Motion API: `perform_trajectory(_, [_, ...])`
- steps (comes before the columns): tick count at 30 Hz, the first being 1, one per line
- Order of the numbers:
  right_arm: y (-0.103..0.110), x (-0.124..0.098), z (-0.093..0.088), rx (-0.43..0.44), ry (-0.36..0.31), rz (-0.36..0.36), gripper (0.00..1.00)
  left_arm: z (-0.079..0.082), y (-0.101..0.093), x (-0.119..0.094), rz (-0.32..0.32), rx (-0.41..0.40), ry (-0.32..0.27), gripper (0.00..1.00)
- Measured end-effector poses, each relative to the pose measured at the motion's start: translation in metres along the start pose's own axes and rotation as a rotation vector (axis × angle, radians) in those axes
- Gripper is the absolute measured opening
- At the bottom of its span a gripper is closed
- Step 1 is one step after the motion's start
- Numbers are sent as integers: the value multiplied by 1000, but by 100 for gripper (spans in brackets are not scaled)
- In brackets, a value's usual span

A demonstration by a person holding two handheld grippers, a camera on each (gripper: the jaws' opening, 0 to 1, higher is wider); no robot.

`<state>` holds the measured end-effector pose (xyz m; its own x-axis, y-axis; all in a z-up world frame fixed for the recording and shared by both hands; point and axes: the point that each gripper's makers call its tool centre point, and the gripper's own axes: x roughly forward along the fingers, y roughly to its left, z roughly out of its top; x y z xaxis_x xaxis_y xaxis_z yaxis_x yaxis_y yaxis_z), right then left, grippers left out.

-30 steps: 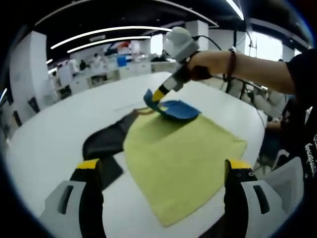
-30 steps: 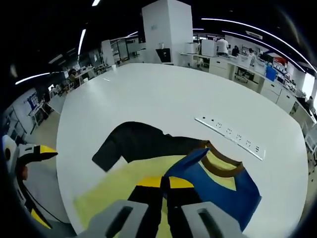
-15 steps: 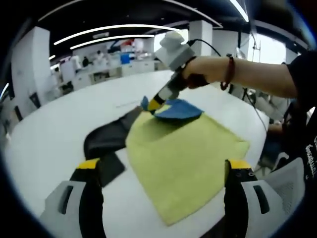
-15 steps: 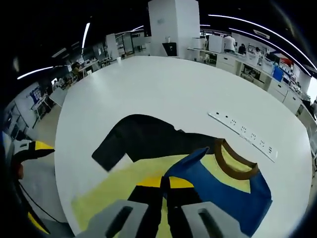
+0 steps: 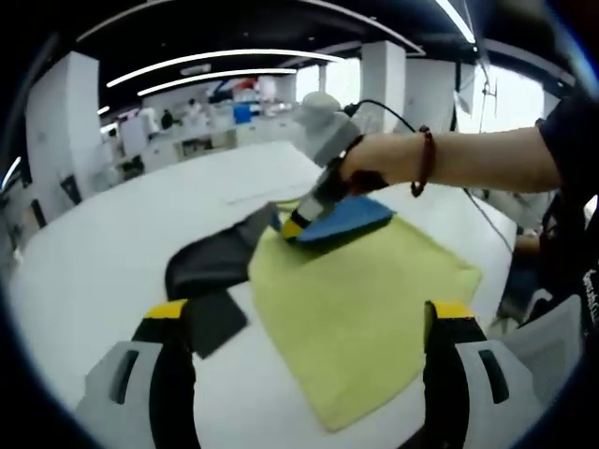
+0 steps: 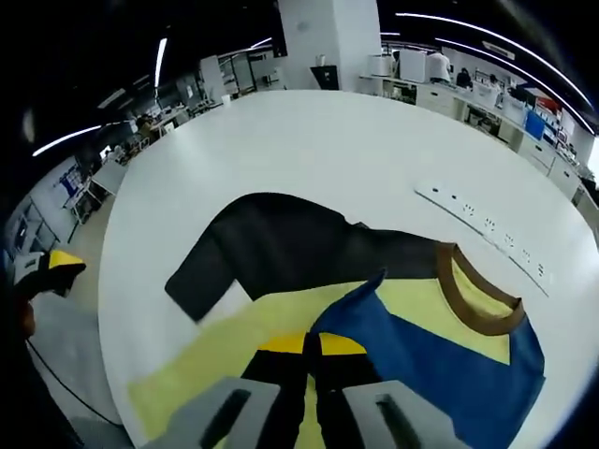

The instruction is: Fold the garment on the visible template until the final outline fits inside the template.

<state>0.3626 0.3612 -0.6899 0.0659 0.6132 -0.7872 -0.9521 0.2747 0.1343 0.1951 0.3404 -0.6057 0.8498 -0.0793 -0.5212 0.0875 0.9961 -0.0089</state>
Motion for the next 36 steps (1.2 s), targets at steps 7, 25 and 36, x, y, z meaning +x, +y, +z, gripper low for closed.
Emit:
perform_trajectory(7, [-4, 17, -9, 22, 23, 10, 0, -7, 7, 4, 4, -17, 13, 99])
perform_trajectory(25, [5, 33, -11, 45, 24, 30, 0, -13, 11, 17, -12, -62, 18, 99])
perform_trajectory(36, [19, 32, -10, 51, 19, 60, 2, -13, 11, 15, -14, -55, 19, 99])
